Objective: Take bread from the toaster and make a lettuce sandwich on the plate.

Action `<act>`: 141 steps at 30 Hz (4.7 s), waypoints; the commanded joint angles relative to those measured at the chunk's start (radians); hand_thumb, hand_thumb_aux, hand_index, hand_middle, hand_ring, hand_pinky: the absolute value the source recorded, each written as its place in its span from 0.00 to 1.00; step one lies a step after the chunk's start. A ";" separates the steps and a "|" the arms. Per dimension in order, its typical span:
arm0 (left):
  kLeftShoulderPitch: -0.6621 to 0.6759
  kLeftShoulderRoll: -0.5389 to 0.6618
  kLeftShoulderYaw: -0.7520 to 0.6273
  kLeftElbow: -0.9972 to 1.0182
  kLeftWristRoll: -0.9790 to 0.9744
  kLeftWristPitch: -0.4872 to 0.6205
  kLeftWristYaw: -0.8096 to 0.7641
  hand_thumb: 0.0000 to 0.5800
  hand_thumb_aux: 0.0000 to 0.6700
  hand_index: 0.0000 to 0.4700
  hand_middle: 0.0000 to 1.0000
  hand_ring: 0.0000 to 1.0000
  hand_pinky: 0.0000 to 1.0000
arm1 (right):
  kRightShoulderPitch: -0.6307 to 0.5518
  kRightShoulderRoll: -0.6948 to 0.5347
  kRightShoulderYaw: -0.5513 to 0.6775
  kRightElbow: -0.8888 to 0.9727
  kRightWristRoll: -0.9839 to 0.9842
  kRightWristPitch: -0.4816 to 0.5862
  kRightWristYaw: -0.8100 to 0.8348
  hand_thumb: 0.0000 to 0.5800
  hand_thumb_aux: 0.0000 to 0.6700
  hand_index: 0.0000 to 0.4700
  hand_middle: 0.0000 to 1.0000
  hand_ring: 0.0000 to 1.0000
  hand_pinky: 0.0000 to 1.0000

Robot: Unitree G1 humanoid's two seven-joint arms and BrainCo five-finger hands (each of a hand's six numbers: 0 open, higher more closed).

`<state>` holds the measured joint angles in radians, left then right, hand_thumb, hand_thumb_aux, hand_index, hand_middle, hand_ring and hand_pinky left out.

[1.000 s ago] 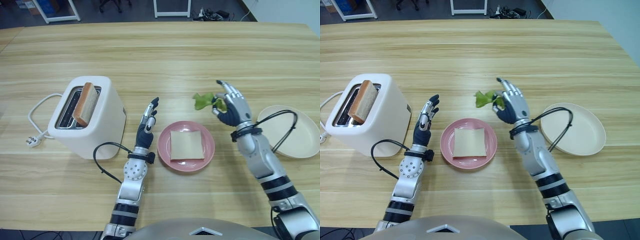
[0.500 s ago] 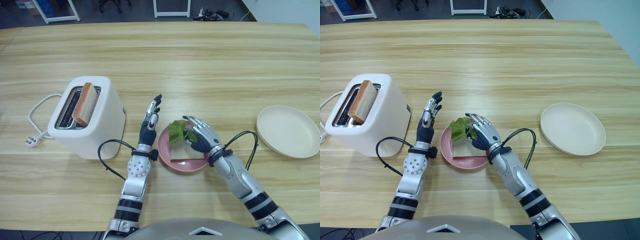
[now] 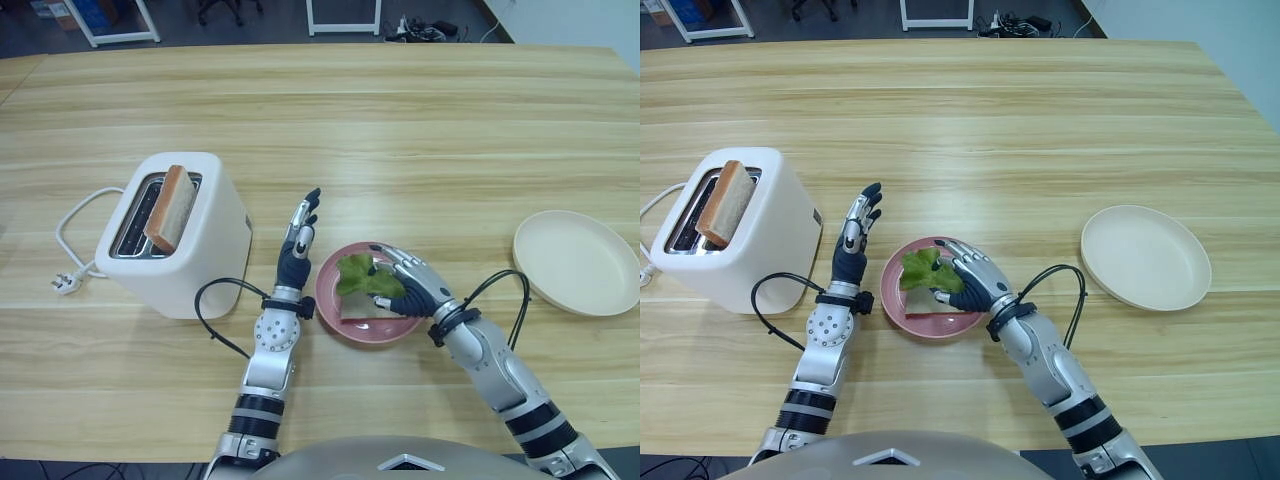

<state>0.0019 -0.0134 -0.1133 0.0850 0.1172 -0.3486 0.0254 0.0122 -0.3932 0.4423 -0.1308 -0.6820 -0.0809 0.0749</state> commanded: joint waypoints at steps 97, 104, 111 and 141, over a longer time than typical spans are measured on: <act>-0.078 0.271 -0.036 -0.440 -0.319 0.527 -0.298 1.00 1.00 1.00 1.00 1.00 1.00 | -0.071 0.156 -0.573 0.266 0.634 -0.188 -0.042 0.00 0.00 0.00 0.00 0.00 0.00; -0.119 0.199 -0.103 -0.152 -0.232 0.464 -0.313 1.00 1.00 1.00 1.00 1.00 1.00 | -0.062 0.167 -0.560 0.277 0.637 -0.190 -0.031 0.00 0.00 0.00 0.00 0.00 0.00; -0.125 0.169 -0.122 -0.113 -0.179 0.448 -0.316 1.00 1.00 1.00 1.00 1.00 1.00 | -0.046 0.186 -0.525 0.281 0.621 -0.187 -0.028 0.00 0.00 0.00 0.00 0.00 0.00; -0.173 0.295 -0.194 0.156 0.139 0.269 -0.311 1.00 1.00 1.00 1.00 1.00 1.00 | 0.101 0.009 -0.231 0.014 -0.258 -0.351 -0.332 0.00 0.00 0.00 0.00 0.00 0.00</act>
<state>-0.2065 0.2536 -0.2858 0.2360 0.1961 -0.1010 -0.2937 0.0968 -0.3540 0.1663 -0.1056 -0.8362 -0.4296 -0.2335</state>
